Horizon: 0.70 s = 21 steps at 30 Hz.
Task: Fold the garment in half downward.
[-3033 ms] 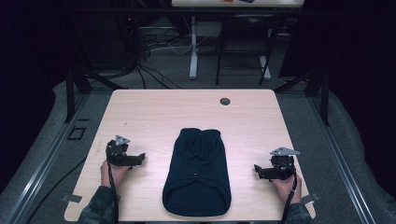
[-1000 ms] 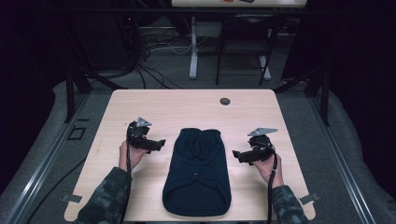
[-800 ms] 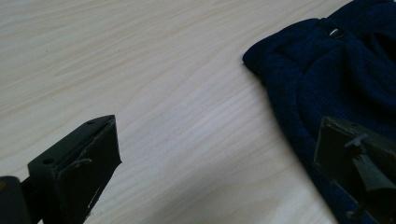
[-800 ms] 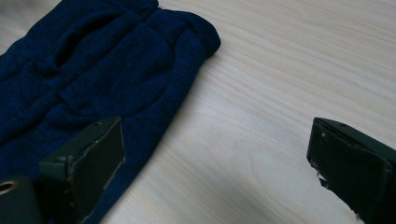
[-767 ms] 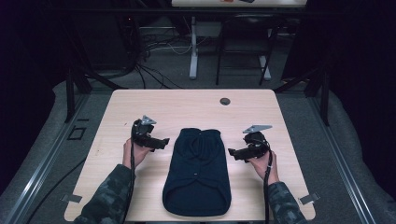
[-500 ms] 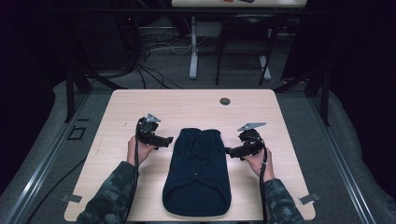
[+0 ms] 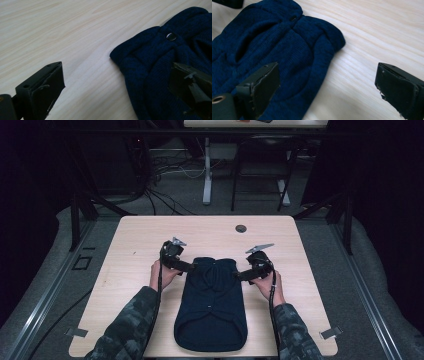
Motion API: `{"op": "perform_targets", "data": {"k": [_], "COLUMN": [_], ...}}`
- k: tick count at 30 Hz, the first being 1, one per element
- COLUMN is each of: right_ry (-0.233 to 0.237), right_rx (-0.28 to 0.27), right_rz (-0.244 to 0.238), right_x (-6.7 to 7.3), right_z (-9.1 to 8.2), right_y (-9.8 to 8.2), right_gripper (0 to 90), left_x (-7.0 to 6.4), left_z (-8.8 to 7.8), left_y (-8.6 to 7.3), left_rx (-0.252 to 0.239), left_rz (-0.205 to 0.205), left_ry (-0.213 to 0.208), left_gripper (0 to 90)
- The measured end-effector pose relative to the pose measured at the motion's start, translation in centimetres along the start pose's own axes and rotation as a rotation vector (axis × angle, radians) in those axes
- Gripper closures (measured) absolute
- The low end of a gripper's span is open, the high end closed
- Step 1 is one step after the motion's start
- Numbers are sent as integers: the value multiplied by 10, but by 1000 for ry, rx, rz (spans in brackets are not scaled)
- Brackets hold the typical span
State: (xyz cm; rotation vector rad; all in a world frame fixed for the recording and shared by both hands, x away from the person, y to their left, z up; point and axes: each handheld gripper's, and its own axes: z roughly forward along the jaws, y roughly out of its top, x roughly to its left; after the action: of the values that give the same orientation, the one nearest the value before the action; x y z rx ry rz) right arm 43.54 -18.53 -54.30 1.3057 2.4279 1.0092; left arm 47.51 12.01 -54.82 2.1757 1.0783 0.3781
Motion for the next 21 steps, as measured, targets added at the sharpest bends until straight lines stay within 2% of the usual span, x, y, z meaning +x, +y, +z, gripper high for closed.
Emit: {"op": "perform_targets", "data": {"k": [6,7,9,11,16,17,19,20,21], "right_ry": [14,18,17,26,23,15,14,3,3], "right_rx": [14,13,17,30,51,66,71,71,71], "right_rz": [7,15,14,27,36,27,31,28,28], "right_x": [0,0,1,1,3,4,5,7,7], "right_z": [14,19,22,31,41,46,48,50,50], "right_y": [7,10,11,14,17,18,18,17,17], "right_gripper": [84,118,130,152,229,266,283,319,319], "left_x": [-5,-6,-7,-9,-12,-12,-12,-12,-12], "left_z": [13,16,21,28,32,32,32,32,32], "left_y": [3,3,3,4,4,4,3,3,3], "left_rx": [33,40,57,75,86,86,88,88,88], "left_rz": [2,3,3,2,10,9,8,9,11], "left_ry": [-12,-14,-20,-35,-55,-59,-71,-77,-83], "left_gripper": [5,11,15,39,93,136,159,206,206]}}
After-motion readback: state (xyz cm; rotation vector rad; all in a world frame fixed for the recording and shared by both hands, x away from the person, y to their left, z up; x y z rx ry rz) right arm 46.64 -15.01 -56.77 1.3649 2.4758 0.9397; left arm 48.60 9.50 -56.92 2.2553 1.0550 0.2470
